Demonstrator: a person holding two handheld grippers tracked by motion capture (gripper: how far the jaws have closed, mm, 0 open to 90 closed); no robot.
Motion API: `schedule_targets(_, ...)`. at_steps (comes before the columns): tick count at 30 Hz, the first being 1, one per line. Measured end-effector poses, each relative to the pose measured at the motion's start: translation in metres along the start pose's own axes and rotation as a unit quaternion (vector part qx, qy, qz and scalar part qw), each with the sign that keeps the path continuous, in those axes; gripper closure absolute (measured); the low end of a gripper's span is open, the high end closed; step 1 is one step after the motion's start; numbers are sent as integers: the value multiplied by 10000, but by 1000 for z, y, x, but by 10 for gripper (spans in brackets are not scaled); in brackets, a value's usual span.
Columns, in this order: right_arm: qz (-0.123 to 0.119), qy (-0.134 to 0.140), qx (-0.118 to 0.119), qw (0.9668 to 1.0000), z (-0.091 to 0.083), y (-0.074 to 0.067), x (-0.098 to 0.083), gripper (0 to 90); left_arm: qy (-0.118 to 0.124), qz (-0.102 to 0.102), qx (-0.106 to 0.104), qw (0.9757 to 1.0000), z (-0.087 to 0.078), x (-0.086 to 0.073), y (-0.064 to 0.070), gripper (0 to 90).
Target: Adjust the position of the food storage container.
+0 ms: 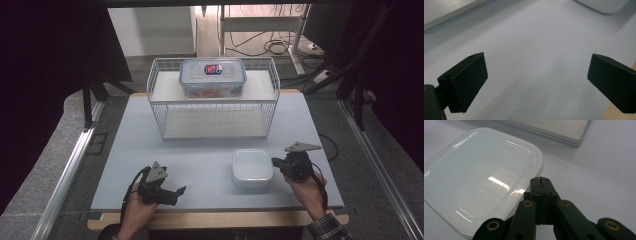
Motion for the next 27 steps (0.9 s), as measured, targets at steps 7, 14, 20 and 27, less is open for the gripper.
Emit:
schedule_targets(7,-147,-14,297,9994,13,-29,7,894,-5,2,2,10000,0,0,0,25)
schedule_targets(14,-250,-19,541,9982,23,-53,13,894,-14,3,5,10000,1,0,0,26)
schedule_targets(20,-363,-40,734,9966,30,-70,18,892,-26,-8,12,10000,0,0,0,25)
schedule_targets(27,-588,25,756,9954,32,-84,23,875,-108,-56,-26,9999,0,-1,0,28)
Point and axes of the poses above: each handheld gripper's, and its own axes: z roughly forward along the jaws, x roughly out of its top, y roughly to its right, the point moved 6 cm from there along z, roughly forward along the jaws, and after that the axes turned 3 degrees about -y, right-handed, at the moved point
